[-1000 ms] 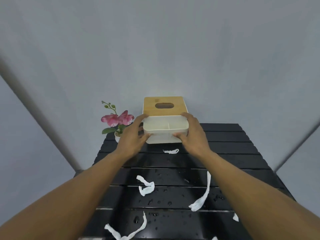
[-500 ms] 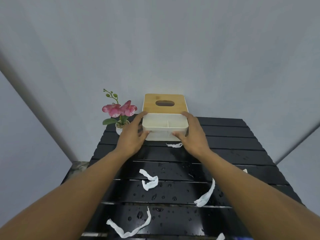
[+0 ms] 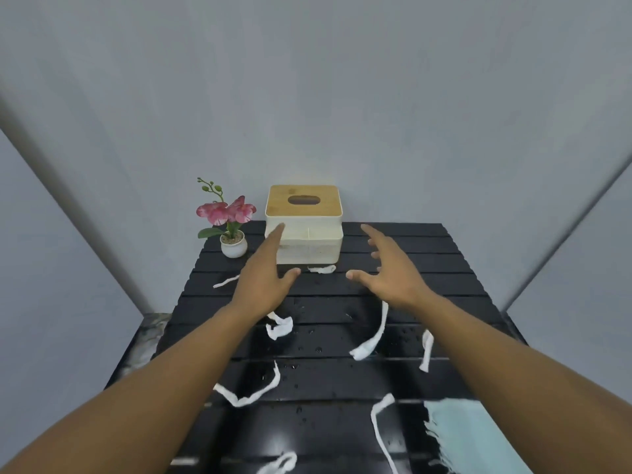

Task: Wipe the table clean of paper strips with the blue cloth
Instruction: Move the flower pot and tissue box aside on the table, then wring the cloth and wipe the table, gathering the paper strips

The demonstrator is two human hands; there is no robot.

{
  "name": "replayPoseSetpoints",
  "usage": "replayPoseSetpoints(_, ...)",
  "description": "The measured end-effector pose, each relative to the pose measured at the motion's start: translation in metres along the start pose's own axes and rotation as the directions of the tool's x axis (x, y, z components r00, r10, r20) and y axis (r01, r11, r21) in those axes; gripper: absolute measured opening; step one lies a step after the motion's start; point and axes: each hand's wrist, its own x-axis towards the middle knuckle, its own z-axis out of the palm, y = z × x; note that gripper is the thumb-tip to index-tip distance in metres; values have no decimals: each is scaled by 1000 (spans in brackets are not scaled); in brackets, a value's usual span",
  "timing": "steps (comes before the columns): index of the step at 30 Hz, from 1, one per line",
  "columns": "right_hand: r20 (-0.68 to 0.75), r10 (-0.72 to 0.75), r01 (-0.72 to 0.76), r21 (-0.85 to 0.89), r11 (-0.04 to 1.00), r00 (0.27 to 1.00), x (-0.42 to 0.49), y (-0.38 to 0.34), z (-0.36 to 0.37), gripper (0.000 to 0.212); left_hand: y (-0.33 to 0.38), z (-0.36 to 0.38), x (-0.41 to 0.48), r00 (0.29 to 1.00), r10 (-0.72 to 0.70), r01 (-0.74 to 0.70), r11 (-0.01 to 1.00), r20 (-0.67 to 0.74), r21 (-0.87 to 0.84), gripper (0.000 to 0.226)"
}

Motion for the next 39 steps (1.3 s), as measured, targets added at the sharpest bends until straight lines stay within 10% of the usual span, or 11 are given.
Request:
replayPoseSetpoints(12, 83, 45, -28, -195, 980, 996, -183, 38, -87, 40, 151, 71, -125, 879, 225, -272, 961, 421, 53, 42)
replayPoseSetpoints(18, 299, 197, -28, -486, 873, 934, -234, 66, -118, 57, 185, 108, -161, 794, 187, -373, 901, 579, 221, 43)
replayPoseSetpoints(25, 252, 207, -58, -493, 868, 945, -250, 74, -113, 48, 194, 122, -170, 800, -26, -268, 879, 600, 394, 35)
replayPoseSetpoints(32, 78, 89, -64, -275, 959, 993, -240, 53, -122, 14, 189, 92, -164, 915, 184, -234, 967, 358, 101, 16)
replayPoseSetpoints(39, 203, 78, -1, -356, 934, 976, -254, 44, -120, 13, 170, 76, -182, 787, 364, -460, 885, 499, 79, 30)
